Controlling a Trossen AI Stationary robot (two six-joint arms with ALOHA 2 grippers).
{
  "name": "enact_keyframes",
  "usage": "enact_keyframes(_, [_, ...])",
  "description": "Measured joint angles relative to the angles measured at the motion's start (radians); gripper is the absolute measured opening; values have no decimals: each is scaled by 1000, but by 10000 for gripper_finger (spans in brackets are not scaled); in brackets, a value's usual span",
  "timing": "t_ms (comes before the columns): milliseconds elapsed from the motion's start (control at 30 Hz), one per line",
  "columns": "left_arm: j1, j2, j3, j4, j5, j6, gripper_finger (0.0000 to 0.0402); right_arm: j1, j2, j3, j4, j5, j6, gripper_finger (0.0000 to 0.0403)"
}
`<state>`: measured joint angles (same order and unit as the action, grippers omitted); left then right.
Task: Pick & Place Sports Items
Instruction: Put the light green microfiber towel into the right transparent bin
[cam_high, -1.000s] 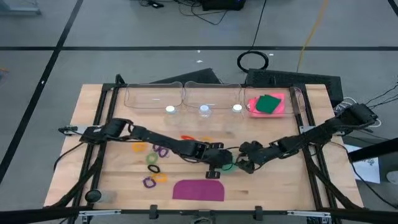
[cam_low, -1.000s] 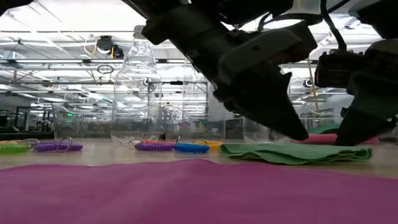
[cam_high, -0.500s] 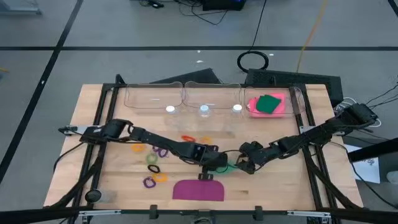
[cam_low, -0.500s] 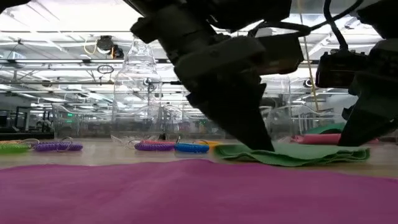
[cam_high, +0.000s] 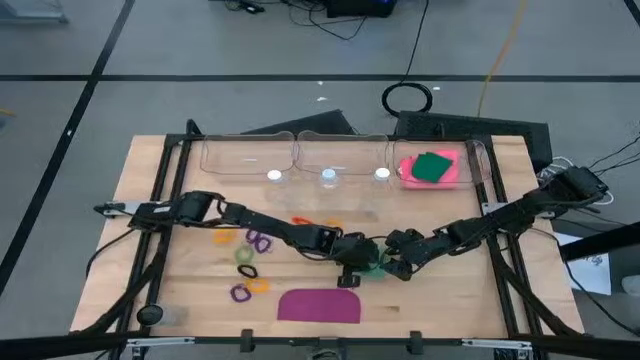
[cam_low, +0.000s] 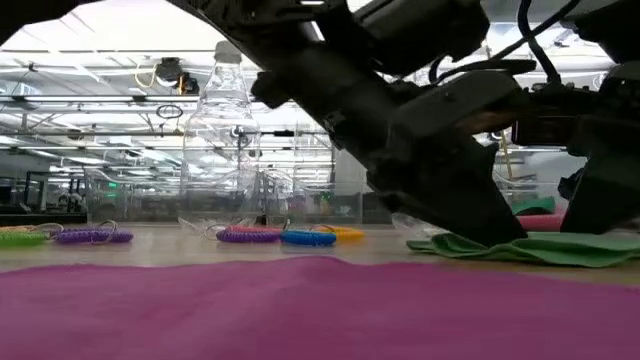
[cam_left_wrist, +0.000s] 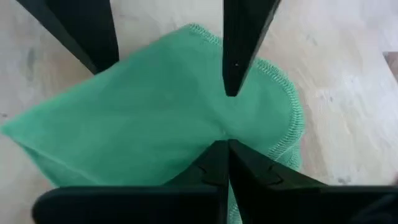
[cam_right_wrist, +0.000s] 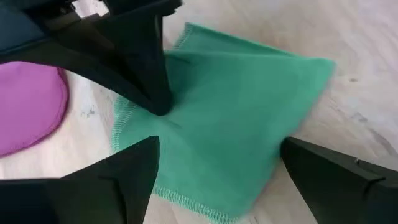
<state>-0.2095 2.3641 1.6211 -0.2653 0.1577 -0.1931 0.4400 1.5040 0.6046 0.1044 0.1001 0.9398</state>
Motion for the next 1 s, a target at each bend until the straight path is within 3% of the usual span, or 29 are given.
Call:
enact_keyframes(300, [2, 2, -1, 2, -1, 12, 13, 0, -2, 3, -82, 4, 19, 241])
enact_keyframes(833, [2, 4, -1, 18, -9, 14, 1, -1, -3, -101, -118, 15, 122, 1])
enact_keyframes(1000, [3, 4, -2, 32, -12, 12, 14, 0, -2, -136, -106, 12, 130, 1])
